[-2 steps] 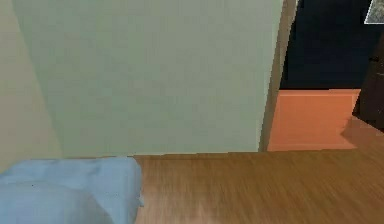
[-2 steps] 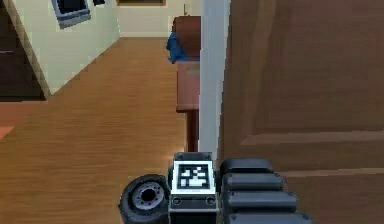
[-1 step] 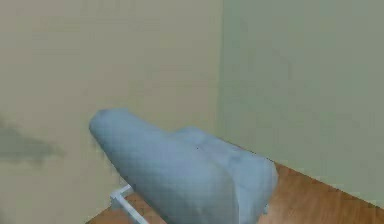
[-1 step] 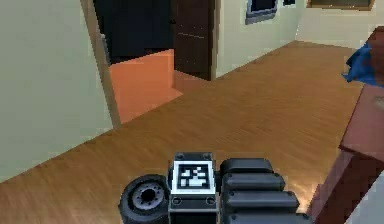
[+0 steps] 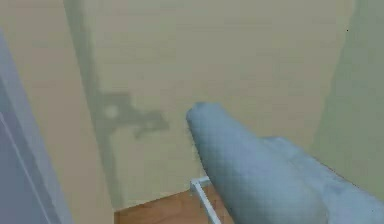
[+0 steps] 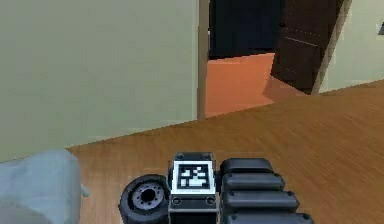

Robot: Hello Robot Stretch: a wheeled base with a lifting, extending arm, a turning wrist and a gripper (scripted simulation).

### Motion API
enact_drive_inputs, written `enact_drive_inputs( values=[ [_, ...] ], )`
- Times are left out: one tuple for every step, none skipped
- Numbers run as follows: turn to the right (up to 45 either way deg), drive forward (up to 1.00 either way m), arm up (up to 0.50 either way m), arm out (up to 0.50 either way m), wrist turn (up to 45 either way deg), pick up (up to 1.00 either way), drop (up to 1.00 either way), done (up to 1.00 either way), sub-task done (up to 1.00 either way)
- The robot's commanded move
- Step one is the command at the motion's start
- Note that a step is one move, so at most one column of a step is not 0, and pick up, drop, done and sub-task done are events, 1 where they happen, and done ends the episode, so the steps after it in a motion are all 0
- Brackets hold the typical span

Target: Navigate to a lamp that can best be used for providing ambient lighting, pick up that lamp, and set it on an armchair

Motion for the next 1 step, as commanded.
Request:
enact_drive_inputs(
  values=[
    [0.0,0.45,0.0,0.0,0.0,0.0,0.0,0.0,0.0]
  ],
)
